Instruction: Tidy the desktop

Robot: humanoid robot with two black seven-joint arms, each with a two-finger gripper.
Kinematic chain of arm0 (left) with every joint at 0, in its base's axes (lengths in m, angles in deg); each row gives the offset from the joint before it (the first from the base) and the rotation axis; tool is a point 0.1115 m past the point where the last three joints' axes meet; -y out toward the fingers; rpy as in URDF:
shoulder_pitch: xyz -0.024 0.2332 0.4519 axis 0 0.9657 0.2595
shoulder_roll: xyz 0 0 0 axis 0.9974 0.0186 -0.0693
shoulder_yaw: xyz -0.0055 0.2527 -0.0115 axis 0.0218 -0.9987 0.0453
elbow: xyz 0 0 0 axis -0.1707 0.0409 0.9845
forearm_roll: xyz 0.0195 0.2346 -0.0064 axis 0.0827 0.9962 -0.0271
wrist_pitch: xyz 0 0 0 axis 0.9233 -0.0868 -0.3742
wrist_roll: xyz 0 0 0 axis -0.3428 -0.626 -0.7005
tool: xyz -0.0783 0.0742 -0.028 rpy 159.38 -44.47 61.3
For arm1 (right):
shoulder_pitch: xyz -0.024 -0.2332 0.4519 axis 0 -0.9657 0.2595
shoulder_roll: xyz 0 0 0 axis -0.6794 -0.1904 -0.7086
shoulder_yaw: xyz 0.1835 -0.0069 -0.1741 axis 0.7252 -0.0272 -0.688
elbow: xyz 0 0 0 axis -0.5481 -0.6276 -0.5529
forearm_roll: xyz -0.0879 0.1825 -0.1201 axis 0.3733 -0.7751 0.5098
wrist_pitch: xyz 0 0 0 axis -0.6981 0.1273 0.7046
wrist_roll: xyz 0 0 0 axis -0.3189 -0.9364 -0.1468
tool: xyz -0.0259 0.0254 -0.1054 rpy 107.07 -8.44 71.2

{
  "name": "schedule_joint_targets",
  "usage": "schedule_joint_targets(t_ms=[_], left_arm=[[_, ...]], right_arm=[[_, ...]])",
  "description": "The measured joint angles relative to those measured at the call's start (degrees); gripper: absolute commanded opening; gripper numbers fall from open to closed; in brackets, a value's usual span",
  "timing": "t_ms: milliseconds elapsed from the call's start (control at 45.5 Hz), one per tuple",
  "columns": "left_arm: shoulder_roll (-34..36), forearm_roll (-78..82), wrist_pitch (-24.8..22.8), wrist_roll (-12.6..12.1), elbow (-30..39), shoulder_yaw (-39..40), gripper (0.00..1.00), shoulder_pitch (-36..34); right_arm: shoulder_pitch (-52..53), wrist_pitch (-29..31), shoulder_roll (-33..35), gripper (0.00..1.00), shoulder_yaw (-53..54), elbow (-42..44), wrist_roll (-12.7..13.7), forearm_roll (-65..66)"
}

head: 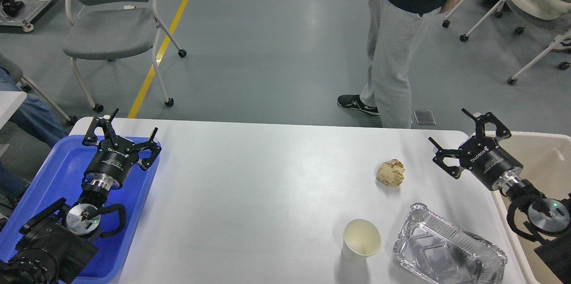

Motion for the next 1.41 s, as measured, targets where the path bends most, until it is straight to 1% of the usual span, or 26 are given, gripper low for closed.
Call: schedule_joint_targets(t_ms=[1098,1230,1405], left_arm=[[0.09,0.08,0.0,0.1,0.0,-0.09,1.0,0.0],[0.09,0.08,0.0,0.1,0.0,-0.09,1.0,-0.01],[0.09,0.08,0.0,0.1,0.0,-0.09,1.0,-0.01]], right_arm=[[0.21,-0.51,0.87,1.0,0.13,-0.98,0.01,-0.09],[0.64,-0.91,2.27,1.0,0.14,-1.5,0.16,-0.11],[3.1,-1.61,5.82,1.0,-0.34,-2.17,0.44,-0.1]])
